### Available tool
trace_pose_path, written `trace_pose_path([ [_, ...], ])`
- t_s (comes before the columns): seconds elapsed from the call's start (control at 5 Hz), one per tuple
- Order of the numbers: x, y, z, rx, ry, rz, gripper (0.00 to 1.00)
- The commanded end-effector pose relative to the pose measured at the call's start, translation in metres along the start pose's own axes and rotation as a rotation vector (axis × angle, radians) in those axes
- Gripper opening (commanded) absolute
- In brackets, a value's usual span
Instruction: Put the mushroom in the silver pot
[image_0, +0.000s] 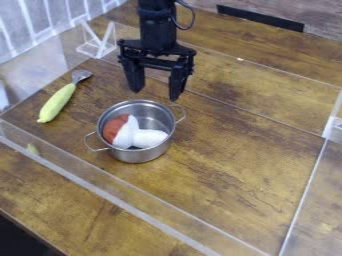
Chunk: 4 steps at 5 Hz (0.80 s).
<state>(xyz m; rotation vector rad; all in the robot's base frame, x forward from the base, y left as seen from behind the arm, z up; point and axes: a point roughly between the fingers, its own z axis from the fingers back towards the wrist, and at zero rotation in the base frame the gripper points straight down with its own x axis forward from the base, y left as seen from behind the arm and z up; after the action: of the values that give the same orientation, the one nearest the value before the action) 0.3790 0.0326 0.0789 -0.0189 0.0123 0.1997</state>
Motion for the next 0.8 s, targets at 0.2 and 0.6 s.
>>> trace_pose_path([
  [0.2, 0.011, 0.005, -0.002, 0.005, -0.051, 0.016, 1.0],
  [0.6, 0.009, 0.001, -0.019, 0.015, -0.028, -0.018, 1.0],
])
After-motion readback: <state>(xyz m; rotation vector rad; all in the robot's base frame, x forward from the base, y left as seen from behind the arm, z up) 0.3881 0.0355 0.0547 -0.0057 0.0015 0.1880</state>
